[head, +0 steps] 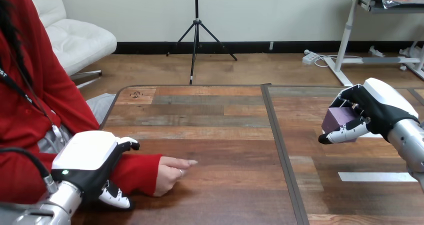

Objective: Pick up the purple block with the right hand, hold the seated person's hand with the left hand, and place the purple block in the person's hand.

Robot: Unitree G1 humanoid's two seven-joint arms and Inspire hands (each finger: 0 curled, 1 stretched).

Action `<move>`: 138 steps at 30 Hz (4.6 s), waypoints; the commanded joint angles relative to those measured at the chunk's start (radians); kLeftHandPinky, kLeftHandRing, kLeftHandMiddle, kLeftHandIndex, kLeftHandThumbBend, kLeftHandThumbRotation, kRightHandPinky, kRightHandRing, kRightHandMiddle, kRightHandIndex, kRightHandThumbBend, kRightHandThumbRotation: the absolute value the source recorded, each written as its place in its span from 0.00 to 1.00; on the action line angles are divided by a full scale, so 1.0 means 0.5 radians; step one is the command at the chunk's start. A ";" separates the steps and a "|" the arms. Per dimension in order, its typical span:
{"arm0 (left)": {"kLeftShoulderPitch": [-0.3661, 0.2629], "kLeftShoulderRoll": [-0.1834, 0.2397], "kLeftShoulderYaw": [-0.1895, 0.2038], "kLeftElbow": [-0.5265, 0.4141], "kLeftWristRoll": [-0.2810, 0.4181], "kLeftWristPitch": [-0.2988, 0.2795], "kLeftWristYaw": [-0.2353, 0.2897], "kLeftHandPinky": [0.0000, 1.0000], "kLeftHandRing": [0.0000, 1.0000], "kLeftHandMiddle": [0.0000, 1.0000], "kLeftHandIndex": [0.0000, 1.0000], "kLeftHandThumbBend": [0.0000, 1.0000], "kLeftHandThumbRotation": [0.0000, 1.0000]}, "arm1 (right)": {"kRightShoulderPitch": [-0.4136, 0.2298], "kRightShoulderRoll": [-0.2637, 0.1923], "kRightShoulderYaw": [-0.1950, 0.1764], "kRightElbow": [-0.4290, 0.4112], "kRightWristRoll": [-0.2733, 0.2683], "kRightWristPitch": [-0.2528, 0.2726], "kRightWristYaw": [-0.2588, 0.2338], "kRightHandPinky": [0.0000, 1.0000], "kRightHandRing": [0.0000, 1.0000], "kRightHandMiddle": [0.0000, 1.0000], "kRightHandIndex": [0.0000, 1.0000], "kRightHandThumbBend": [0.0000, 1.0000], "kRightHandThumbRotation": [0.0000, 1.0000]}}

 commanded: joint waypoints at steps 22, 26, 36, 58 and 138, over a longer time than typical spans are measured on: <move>-0.326 0.138 -0.163 0.176 -0.058 -0.119 -0.117 0.77 0.76 0.77 0.74 0.90 0.32 | -0.076 -0.071 -0.057 -0.120 0.022 0.009 -0.010 0.45 0.48 0.52 0.50 0.75 0.00; -0.354 0.134 -0.192 0.213 -0.030 -0.124 -0.086 0.77 0.76 0.77 0.74 0.90 0.31 | -0.073 -0.069 -0.062 -0.128 0.031 0.018 -0.001 0.44 0.48 0.51 0.50 0.75 0.00; -0.416 0.114 -0.257 0.272 0.049 -0.097 -0.040 0.75 0.74 0.74 0.72 0.90 0.23 | -0.068 -0.066 -0.069 -0.121 0.034 -0.004 -0.020 0.43 0.47 0.51 0.50 0.76 0.00; -0.564 0.097 -0.415 0.471 0.147 -0.073 0.072 0.70 0.71 0.70 0.66 0.86 0.02 | -0.056 -0.076 -0.069 -0.158 0.014 0.009 -0.033 0.44 0.47 0.50 0.50 0.76 0.00; -0.744 0.044 -0.295 0.335 -0.410 0.000 -0.078 0.23 0.29 0.34 0.34 0.69 0.00 | -0.065 0.022 -0.163 -0.283 0.155 0.098 0.004 0.46 0.46 0.49 0.49 0.76 0.00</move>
